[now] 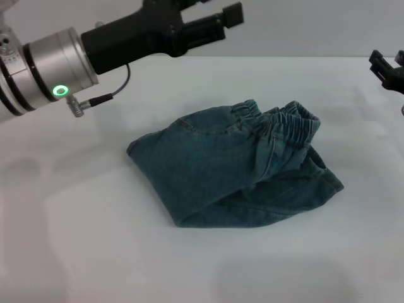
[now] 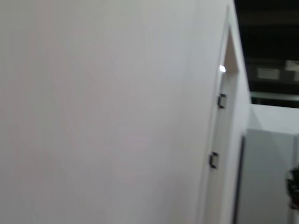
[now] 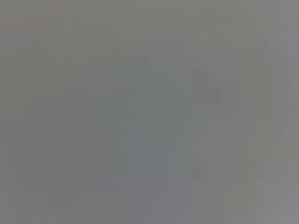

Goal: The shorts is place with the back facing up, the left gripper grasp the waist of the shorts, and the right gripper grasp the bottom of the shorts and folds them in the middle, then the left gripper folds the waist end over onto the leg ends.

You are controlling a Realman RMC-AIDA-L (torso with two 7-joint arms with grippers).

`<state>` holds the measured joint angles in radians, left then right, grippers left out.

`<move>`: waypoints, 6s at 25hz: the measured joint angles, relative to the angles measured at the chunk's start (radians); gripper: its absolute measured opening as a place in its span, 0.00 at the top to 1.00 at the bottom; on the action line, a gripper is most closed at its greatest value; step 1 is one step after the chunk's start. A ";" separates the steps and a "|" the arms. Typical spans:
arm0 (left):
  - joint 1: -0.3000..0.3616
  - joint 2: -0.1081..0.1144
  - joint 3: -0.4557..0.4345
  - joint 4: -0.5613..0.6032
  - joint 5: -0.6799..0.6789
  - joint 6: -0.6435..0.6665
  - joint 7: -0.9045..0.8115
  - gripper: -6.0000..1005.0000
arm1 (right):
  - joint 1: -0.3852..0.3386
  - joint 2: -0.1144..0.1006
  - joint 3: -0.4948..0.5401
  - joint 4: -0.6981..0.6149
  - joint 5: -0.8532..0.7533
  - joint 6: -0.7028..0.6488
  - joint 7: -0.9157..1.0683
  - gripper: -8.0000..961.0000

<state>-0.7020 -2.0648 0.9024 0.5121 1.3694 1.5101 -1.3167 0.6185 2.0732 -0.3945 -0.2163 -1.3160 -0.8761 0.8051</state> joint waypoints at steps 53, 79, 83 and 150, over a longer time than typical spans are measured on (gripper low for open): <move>0.097 0.001 0.011 -0.086 -0.170 -0.204 0.111 0.16 | -0.193 -0.003 -0.606 -0.369 -0.322 -0.344 0.463 0.41; 0.110 0.002 0.012 -0.084 -0.177 -0.212 0.111 0.16 | -0.081 -0.004 -0.942 -0.380 -0.272 -0.591 0.437 0.41; 0.110 0.002 0.012 -0.084 -0.178 -0.218 0.111 0.16 | -0.083 -0.003 -0.940 -0.380 -0.352 -0.580 0.471 0.41; 0.152 0.000 -0.030 -0.147 -0.325 -0.260 0.264 0.16 | -0.258 0.005 -0.846 -0.316 0.374 -0.512 -0.048 0.41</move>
<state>-0.5496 -2.0649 0.8725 0.3652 1.0446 1.2501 -1.0523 0.3606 2.0783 -1.2406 -0.5325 -0.9418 -1.3882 0.7568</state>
